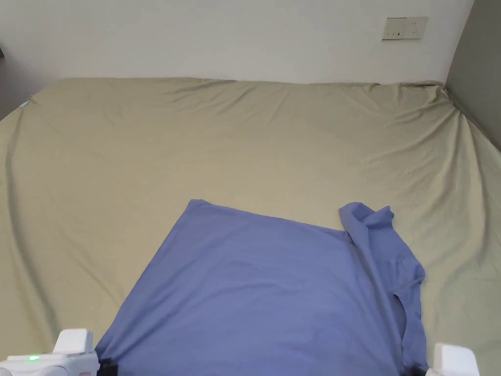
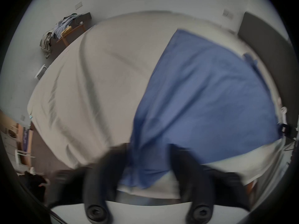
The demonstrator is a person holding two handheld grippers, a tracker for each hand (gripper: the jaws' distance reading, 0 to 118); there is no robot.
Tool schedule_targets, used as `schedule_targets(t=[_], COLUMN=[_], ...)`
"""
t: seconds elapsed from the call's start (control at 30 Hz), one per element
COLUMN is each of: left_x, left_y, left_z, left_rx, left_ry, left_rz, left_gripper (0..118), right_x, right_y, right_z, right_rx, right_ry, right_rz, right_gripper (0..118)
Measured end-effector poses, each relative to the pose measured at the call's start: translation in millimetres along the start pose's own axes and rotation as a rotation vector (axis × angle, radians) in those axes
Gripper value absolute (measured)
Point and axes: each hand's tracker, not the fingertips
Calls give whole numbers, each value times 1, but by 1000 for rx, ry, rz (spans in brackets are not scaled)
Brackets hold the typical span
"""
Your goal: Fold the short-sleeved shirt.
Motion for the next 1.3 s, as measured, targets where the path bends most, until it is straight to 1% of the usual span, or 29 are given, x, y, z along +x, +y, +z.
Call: schedule_targets(t=[0.03, 0.07, 0.1, 0.13, 0.27, 0.37, 0.47, 0.5, 0.53, 0.57, 0.6, 0.63, 0.67, 0.7, 0.77, 0.83, 0.97, 1.17, 1.27, 1.3], left_x=[5, 12, 20, 30, 66, 92, 113, 118, 124, 129, 133, 137, 140, 144, 145, 148, 150, 159, 159, 160], left_y=[8, 15, 24, 33, 64, 79, 89, 91, 95, 96, 97, 100, 103, 106, 113, 125, 164, 249, 288, 300], left_z=[10, 21, 35, 50, 100, 131, 147, 151, 151, 152, 152, 150, 147, 143, 137, 126, 97, 11, -42, -61], left_rx=[49, 103, 169, 253, 483, 677, 805, 836, 869, 890, 896, 901, 902, 901, 899, 882, 775, 575, 459, 409], left_ry=[-40, -59, -72, -93, -126, -131, -125, -120, -115, -109, -108, -105, -103, -104, -146, -141, -170, -130, -134, -127], left_rz=[10, 17, 16, 9, -48, -71, -89, -94, -87, -91, -93, -100, -105, -103, -102, -112, -146, -317, -352, -374], left_gripper=[108, 118, 118, 115, 114, 114, 114, 113, 108, 94, 76, 47, 8, 0, 0, 0, 0, 0, 0, 3], right_x=[-2, -4, -6, -9, -27, -40, -49, -51, -53, -55, -56, -57, -57, -56, -54, -50, -43, -33, -31, -30], right_y=[12, 23, 35, 47, 81, 96, 104, 105, 106, 107, 108, 108, 109, 110, 113, 117, 129, 158, 173, 178], right_z=[12, 23, 36, 50, 98, 123, 136, 138, 139, 140, 140, 139, 138, 136, 131, 126, 110, 74, 54, 46], right_rx=[68, 137, 211, 292, 542, 673, 754, 779, 792, 793, 799, 804, 808, 807, 811, 806, 787, 745, 724, 716], right_ry=[5, 22, 34, 35, 4, -25, -79, -95, -113, -119, -130, -142, -149, -158, -159, -155, -173, -192, -202, -206], right_rz=[-1, -5, -4, -2, 29, 41, 42, 48, 57, 62, 66, 67, 70, 74, 58, 51, 55, 59, 64, 64], right_gripper=[88, 103, 105, 105, 105, 105, 105, 105, 104, 97, 84, 66, 30, 5, 2, 2, 2, 2, 2, 2])
